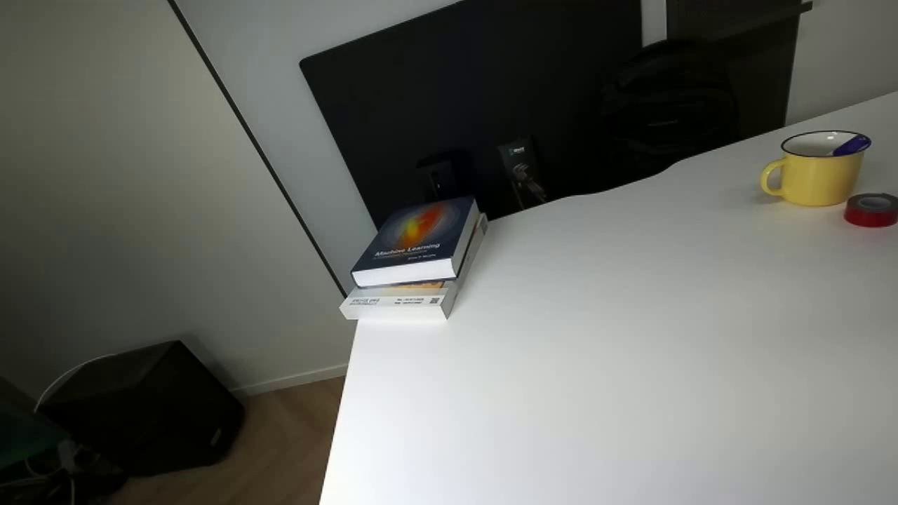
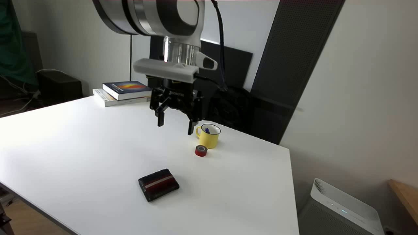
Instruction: Remove the marker from the yellow cup and put it on the table
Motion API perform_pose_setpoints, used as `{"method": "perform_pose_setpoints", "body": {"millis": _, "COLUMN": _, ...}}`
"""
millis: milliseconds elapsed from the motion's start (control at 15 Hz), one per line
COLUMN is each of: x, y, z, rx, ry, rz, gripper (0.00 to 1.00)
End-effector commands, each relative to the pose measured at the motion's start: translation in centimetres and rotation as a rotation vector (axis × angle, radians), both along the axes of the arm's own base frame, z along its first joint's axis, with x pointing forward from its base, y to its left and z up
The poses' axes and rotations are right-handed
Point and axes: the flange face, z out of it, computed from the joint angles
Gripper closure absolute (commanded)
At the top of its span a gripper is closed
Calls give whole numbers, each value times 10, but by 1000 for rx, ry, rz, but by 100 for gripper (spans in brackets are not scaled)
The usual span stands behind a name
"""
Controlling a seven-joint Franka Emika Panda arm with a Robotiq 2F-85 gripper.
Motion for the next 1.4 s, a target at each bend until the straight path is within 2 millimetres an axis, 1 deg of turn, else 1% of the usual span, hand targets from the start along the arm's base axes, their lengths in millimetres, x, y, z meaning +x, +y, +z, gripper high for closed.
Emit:
{"method": "perform_pose_setpoints", "body": {"millis": 0, "x": 53, "y": -30, "z": -21, "rx": -59, "ry": -17, "rz": -10, "gripper": 0}}
{"method": "perform_pose_setpoints", "body": {"millis": 200, "x": 87, "y": -52, "z": -35, "rx": -95, "ry": -91, "rz": -47, "gripper": 0}}
{"method": "perform_pose_setpoints", "body": {"millis": 467, "x": 123, "y": -75, "z": -51, "rx": -113, "ry": -173, "rz": -115, "gripper": 0}}
{"method": "perform_pose_setpoints", "body": {"millis": 667, "x": 143, "y": -81, "z": -61, "rx": -136, "ry": -263, "rz": -167, "gripper": 0}}
{"method": "perform_pose_setpoints", "body": {"millis": 800, "x": 151, "y": -76, "z": -65, "rx": -151, "ry": -333, "rz": -183, "gripper": 0}}
{"method": "perform_pose_setpoints", "body": {"millis": 933, "x": 154, "y": -65, "z": -70, "rx": -158, "ry": -395, "rz": -195, "gripper": 0}}
{"method": "perform_pose_setpoints", "body": {"millis": 1133, "x": 154, "y": -43, "z": -75, "rx": -131, "ry": -444, "rz": -221, "gripper": 0}}
{"method": "perform_pose_setpoints", "body": {"millis": 1333, "x": 156, "y": -25, "z": -76, "rx": -164, "ry": -559, "rz": -218, "gripper": 0}}
